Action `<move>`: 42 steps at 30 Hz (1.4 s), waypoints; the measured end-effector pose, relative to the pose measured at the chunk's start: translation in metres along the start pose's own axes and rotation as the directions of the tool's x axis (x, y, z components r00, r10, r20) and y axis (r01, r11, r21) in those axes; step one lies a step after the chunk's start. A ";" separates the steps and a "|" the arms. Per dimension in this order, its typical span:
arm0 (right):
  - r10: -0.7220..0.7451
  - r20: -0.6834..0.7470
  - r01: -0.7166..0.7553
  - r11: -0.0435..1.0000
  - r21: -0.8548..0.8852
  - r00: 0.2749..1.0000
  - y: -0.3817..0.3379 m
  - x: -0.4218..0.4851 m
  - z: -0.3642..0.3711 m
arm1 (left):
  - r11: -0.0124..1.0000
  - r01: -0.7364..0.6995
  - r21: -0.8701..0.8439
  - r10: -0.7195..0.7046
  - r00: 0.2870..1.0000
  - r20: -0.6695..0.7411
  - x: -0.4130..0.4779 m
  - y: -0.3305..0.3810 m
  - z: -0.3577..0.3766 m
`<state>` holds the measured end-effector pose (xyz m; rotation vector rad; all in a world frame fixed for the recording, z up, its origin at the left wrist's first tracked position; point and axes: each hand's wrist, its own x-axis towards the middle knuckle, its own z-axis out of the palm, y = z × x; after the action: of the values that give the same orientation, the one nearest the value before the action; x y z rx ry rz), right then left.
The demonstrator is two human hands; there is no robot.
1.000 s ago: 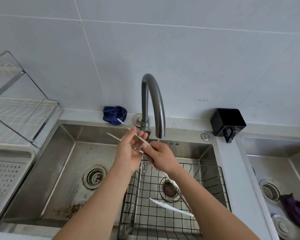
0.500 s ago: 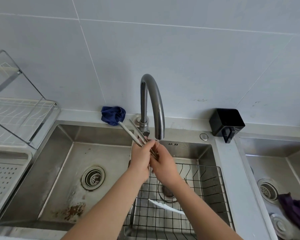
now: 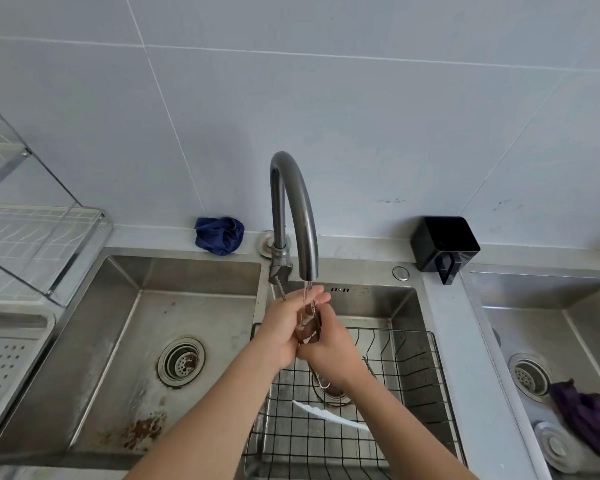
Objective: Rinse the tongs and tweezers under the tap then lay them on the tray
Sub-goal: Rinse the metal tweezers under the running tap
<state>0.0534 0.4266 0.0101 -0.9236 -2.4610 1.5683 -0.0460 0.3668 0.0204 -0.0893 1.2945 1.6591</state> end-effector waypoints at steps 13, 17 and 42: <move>-0.092 -0.046 0.081 0.975 -0.206 0.995 -0.016 0.021 0.007 | 0.966 -0.242 -0.089 0.233 0.967 -0.101 -0.002 0.038 0.010; -0.180 -0.045 0.159 0.941 -0.298 0.983 -0.025 0.032 0.009 | 0.937 -0.304 -0.170 0.281 0.948 -0.148 -0.005 0.046 -0.002; 0.345 -0.125 -0.362 0.807 -0.466 0.930 0.067 -0.053 0.025 | -0.403 -0.103 0.909 0.410 0.868 0.280 -0.054 -0.125 -0.117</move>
<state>0.1167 0.3989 -0.0458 -1.5466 -2.8373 0.9842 0.0150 0.2351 -0.0849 1.3136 2.6680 0.1602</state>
